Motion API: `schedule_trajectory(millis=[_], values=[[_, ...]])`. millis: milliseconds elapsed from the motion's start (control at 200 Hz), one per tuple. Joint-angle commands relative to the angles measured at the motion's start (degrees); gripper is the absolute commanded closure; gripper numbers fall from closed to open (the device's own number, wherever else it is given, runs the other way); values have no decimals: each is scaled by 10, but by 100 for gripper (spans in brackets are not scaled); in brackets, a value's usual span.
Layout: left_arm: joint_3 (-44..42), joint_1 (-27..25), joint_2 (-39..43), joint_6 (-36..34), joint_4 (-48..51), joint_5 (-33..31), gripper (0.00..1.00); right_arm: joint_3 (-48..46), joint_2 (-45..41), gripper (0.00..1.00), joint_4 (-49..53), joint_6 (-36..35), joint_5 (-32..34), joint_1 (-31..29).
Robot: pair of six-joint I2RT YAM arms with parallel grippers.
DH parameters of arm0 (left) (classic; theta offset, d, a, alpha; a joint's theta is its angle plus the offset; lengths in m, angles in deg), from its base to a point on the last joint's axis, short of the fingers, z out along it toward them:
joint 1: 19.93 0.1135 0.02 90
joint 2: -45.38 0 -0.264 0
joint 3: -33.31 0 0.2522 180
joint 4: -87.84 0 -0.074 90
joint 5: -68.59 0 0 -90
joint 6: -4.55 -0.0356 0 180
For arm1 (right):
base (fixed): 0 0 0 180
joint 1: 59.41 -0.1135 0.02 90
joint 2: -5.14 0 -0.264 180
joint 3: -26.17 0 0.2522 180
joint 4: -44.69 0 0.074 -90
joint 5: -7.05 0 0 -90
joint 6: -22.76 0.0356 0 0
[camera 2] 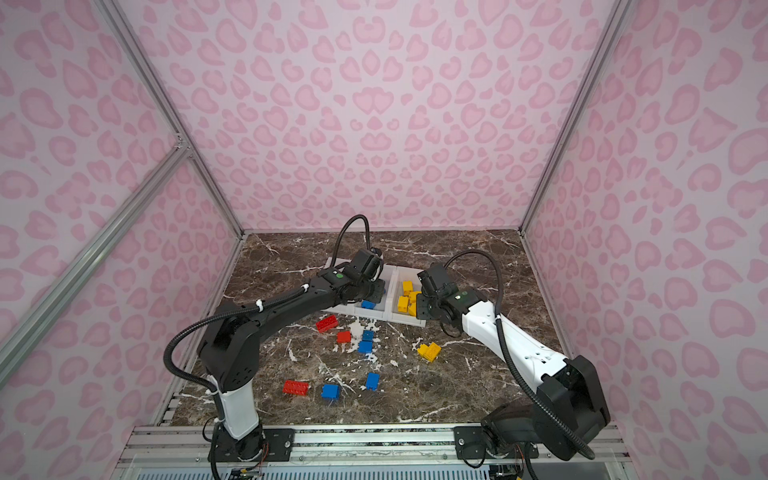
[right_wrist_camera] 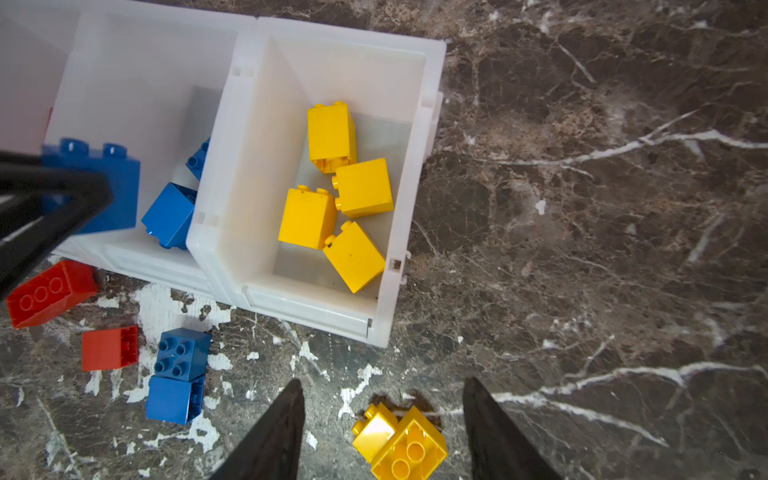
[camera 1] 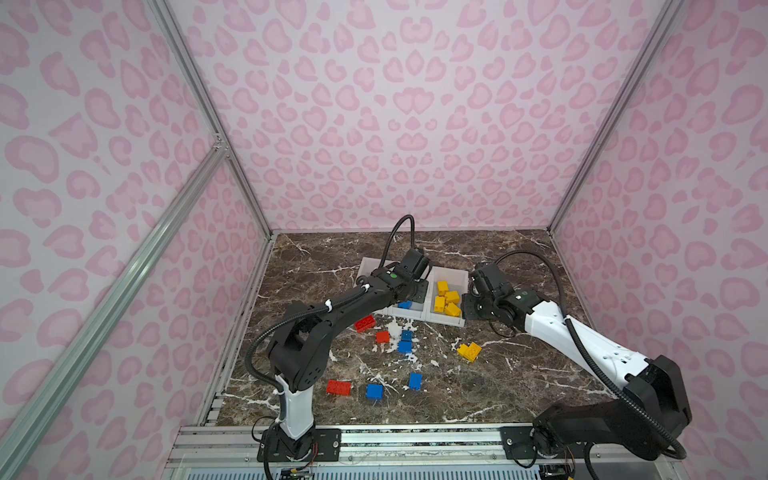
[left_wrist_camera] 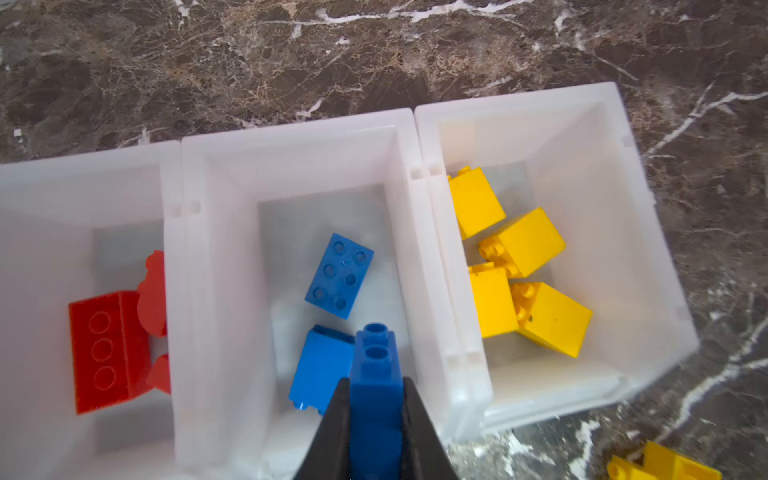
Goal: Sort the legos into containers by color
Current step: 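Carry the blue brick into the middle compartment and release it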
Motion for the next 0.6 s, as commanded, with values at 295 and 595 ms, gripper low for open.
schedule_trajectory(millis=[295,595], values=[[19,8,-26,-21,-10,24,51,-17,-23,37,17,17,15,-1],[-15,8,11,-7,-22,18,48,-25,-21,37,20,18,13,0]])
